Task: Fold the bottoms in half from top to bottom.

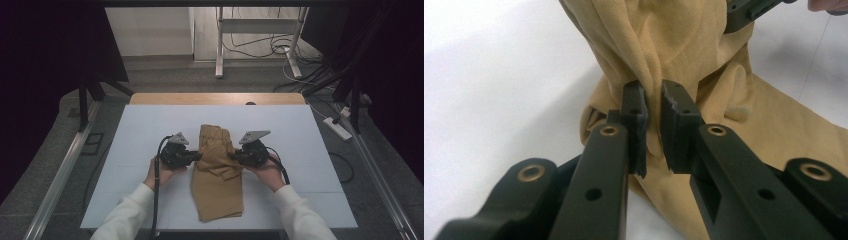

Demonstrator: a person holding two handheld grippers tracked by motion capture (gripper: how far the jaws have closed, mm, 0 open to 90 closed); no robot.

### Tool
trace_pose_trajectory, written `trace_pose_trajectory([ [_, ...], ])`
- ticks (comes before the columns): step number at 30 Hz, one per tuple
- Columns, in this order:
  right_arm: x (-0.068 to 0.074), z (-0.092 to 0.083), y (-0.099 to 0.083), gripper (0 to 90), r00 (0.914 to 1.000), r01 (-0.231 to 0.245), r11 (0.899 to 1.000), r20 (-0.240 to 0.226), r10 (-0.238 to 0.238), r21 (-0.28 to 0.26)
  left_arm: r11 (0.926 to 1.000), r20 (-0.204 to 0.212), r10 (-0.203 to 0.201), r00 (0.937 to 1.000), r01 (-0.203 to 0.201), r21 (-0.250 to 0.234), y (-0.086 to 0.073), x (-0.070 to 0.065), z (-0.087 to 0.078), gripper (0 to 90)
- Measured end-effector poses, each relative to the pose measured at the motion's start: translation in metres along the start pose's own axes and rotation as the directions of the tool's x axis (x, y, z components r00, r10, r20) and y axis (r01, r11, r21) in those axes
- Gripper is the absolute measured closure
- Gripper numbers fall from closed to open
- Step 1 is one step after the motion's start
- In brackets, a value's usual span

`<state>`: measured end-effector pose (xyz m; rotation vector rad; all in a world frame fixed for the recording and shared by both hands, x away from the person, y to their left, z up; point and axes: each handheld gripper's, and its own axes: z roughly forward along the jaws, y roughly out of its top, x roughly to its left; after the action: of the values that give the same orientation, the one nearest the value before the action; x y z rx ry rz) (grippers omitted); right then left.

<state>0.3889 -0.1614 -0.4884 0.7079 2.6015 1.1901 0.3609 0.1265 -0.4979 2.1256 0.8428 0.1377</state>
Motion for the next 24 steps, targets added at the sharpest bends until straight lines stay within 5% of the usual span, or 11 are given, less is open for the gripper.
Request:
trace_pose_trajectory([
  [24,0.014,-0.006,-0.008,79.4,0.9998,0.016,1.0,-0.011,-0.016,0.019,0.9998,0.007,0.006,1.0,-0.006,0.018,-0.012,-0.008,-0.002,79.4],
])
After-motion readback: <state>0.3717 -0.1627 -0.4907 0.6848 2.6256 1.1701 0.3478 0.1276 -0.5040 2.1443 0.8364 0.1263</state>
